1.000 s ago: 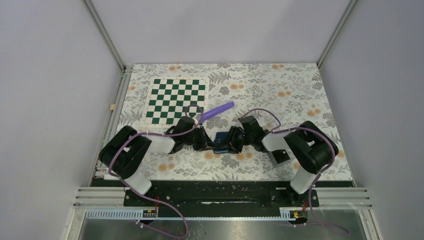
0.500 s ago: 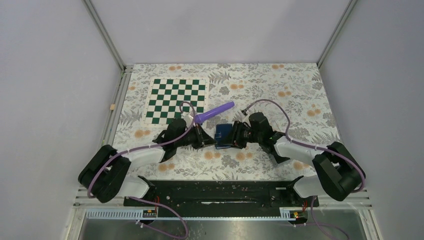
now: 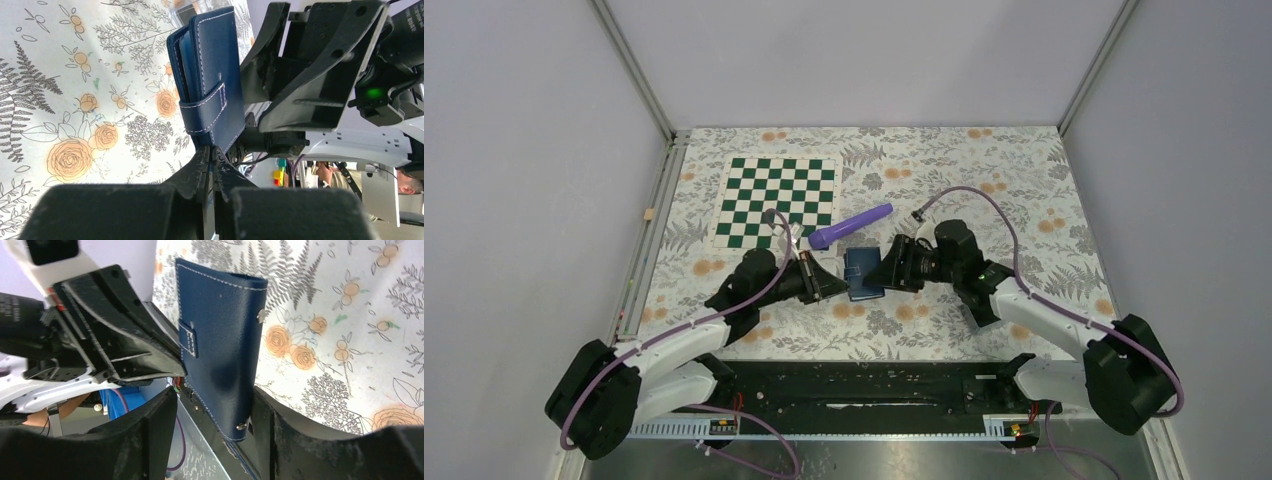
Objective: Put the credit cards into the card holder
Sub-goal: Pick up the card holder from the center of the board.
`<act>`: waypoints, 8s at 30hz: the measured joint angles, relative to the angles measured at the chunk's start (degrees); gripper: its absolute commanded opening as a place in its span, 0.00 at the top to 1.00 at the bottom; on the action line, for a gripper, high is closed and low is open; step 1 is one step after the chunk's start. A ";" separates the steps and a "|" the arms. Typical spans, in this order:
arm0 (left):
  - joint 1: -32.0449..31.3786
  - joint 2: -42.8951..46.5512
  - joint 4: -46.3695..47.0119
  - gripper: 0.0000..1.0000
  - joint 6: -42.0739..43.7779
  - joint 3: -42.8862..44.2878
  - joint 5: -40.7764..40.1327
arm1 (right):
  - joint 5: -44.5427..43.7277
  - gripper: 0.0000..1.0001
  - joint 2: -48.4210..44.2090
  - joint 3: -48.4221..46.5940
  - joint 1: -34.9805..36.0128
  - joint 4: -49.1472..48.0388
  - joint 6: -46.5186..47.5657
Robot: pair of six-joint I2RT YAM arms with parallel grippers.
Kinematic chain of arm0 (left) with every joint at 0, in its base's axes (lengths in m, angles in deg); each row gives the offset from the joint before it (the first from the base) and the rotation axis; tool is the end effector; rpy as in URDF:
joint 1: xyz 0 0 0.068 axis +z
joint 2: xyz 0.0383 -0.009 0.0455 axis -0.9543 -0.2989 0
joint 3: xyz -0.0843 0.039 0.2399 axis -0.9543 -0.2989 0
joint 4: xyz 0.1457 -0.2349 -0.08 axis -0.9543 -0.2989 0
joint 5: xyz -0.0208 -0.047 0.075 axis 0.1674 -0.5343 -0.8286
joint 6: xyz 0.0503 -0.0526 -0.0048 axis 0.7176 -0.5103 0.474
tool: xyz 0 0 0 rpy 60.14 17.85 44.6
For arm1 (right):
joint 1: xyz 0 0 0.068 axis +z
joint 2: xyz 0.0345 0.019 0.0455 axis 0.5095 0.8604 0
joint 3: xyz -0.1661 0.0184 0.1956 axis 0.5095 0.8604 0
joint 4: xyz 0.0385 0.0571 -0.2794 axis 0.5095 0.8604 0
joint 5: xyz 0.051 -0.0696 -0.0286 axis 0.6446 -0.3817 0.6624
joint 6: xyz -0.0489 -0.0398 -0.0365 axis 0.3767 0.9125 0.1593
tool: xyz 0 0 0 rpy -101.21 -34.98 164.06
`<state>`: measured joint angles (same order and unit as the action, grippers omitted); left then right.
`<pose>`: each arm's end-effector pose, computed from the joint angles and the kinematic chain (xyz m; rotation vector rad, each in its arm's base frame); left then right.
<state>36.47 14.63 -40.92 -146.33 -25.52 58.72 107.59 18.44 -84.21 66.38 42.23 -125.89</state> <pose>0.2012 -0.1805 0.1616 -0.0233 2.1607 -1.4736 0.2328 0.2047 0.1828 -0.1339 2.2574 1.3924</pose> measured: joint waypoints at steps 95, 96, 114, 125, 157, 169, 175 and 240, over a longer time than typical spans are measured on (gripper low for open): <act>-8.90 7.17 -1.05 1.00 6.62 13.57 6.27 | 9.88 0.06 -25.92 -9.92 -1.84 27.06 14.01; -8.90 8.68 -4.07 1.00 8.24 14.43 4.46 | 8.50 0.02 -26.60 -10.19 -1.84 27.74 14.12; -9.79 20.74 -39.76 0.93 58.05 25.46 -15.17 | -4.74 0.00 -23.08 -21.84 -1.84 39.69 9.25; -16.37 23.63 -46.14 1.00 88.24 29.35 -14.60 | -2.03 0.01 -20.85 -22.53 -1.84 39.82 2.73; -63.21 9.31 -19.34 1.00 149.98 18.86 -69.79 | 15.45 0.19 -18.29 -3.78 -1.31 2.40 -26.56; -65.72 8.24 -16.11 1.00 151.10 18.86 -73.02 | 19.23 0.65 -13.16 -1.31 1.40 -21.16 -36.39; -66.51 8.26 -14.78 0.65 150.92 18.86 -74.01 | 20.28 1.00 -12.90 -1.55 1.42 -20.41 -35.10; -29.83 -6.16 -37.46 0.11 4.92 30.23 -19.28 | -0.59 1.00 -25.88 -6.23 -0.83 35.71 6.73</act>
<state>6.63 8.47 -78.38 -141.42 4.71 39.44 107.00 -7.44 -90.44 65.55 77.94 -119.16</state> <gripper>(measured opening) 0.935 0.064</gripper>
